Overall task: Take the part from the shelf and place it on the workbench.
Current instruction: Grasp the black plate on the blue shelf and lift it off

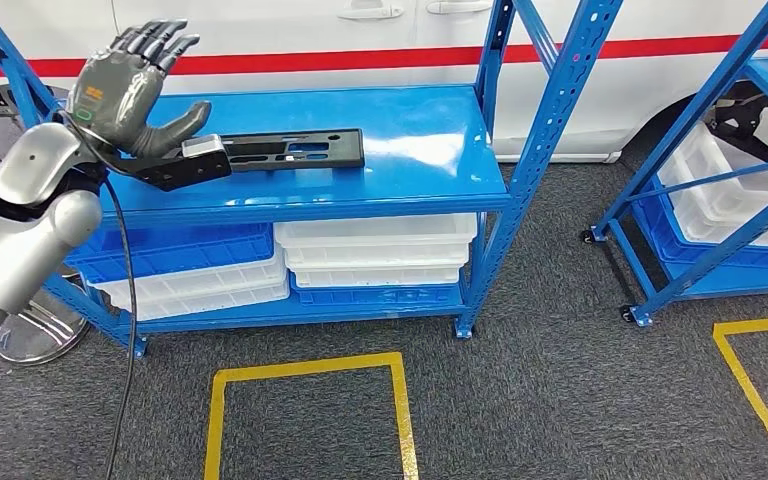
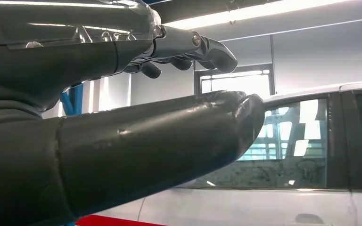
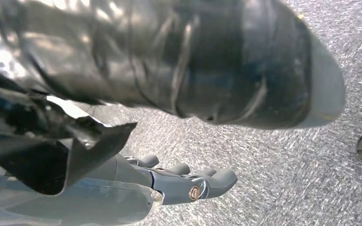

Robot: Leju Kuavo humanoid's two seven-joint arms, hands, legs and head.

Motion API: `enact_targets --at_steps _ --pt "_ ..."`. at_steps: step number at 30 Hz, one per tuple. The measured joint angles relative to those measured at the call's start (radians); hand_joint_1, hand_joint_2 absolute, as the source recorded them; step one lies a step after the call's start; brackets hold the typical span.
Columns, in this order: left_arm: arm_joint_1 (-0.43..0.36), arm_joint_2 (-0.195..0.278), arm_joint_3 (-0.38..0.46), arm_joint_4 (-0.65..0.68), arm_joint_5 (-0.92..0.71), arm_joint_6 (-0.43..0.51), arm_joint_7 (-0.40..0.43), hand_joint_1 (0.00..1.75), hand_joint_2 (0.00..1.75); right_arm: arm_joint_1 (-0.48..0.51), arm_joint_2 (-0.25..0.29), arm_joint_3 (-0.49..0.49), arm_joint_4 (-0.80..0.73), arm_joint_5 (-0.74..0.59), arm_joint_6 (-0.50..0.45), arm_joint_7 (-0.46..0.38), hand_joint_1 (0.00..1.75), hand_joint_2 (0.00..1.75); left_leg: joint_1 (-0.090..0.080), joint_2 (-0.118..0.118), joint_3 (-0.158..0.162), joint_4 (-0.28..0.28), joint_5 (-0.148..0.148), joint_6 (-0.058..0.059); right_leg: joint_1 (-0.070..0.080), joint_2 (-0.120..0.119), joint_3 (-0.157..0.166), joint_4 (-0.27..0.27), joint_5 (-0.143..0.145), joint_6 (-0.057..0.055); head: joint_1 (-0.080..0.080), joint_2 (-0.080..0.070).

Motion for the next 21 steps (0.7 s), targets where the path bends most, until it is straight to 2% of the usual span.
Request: enact_targets --at_steps 9,11,13,15,17,18,19,20,21 --pt "0.0 0.034 -0.002 0.0 0.024 0.022 0.003 0.0 0.0 0.003 -0.001 -0.035 0.006 0.002 -0.014 -0.001 0.0 0.0 -0.005 0.0 -0.007 0.009 -0.002 0.004 -0.007 0.0 -0.003 0.0 0.003 0.006 0.0 0.0" --pt "0.0 0.047 -0.002 -0.001 0.037 0.022 0.003 0.0 0.0 0.007 -0.001 -0.043 0.008 0.002 -0.016 -0.003 0.0 0.0 -0.006 0.0 -0.009 0.01 -0.002 0.009 -0.008 0.0 -0.004 -0.004 0.006 0.01 0.0 0.0" --pt "-0.001 0.058 -0.001 -0.004 0.045 0.028 0.001 0.0 0.0 0.009 -0.003 -0.048 0.008 0.002 -0.016 -0.006 0.0 0.0 -0.001 0.001 -0.001 -0.009 0.007 0.022 -0.006 -0.001 -0.003 -0.003 0.003 0.017 0.0 0.0" --pt "-0.001 0.066 0.0 -0.008 0.05 0.04 -0.001 0.0 0.0 0.01 -0.004 -0.052 0.008 0.002 -0.016 -0.008 0.0 0.0 0.004 0.005 0.011 -0.029 0.017 0.036 -0.005 -0.005 -0.032 0.051 -0.025 0.019 0.0 0.0" --pt "0.003 0.072 0.0 -0.008 0.052 0.051 -0.001 0.0 0.0 0.013 -0.005 -0.057 0.009 0.002 -0.017 -0.009 0.0 0.0 0.002 0.006 0.013 -0.033 0.018 0.042 -0.007 -0.008 -0.108 0.182 -0.074 0.02 0.0 0.0" --pt "0.008 0.076 0.0 -0.008 0.053 0.054 -0.001 0.0 0.0 0.014 -0.005 -0.059 0.009 0.002 -0.019 -0.009 0.0 0.0 0.001 0.006 0.014 -0.032 0.016 0.042 -0.007 -0.008 -0.148 0.244 -0.088 0.021 0.0 0.0" --pt "0.014 0.078 0.0 -0.008 0.053 0.056 -0.002 0.0 0.0 0.015 -0.004 -0.061 0.01 0.002 -0.02 -0.009 0.0 0.0 0.001 0.005 0.016 -0.031 0.013 0.042 -0.008 -0.009 -0.177 0.278 -0.084 0.022 0.0 0.0" --pt "0.019 0.08 0.0 -0.008 0.053 0.058 -0.002 0.0 0.0 0.015 -0.004 -0.062 0.011 0.002 -0.022 -0.009 0.0 0.0 0.001 0.004 0.019 -0.029 0.008 0.04 -0.008 -0.009 -0.187 0.273 -0.058 0.023 0.0 0.0" --pt "0.021 0.083 0.0 -0.008 0.054 0.058 -0.002 0.0 0.0 0.015 -0.004 -0.063 0.011 0.002 -0.024 -0.009 0.0 0.0 0.002 0.003 0.024 -0.025 0.001 0.037 -0.009 -0.01 -0.174 0.225 -0.013 0.024 0.0 0.0"
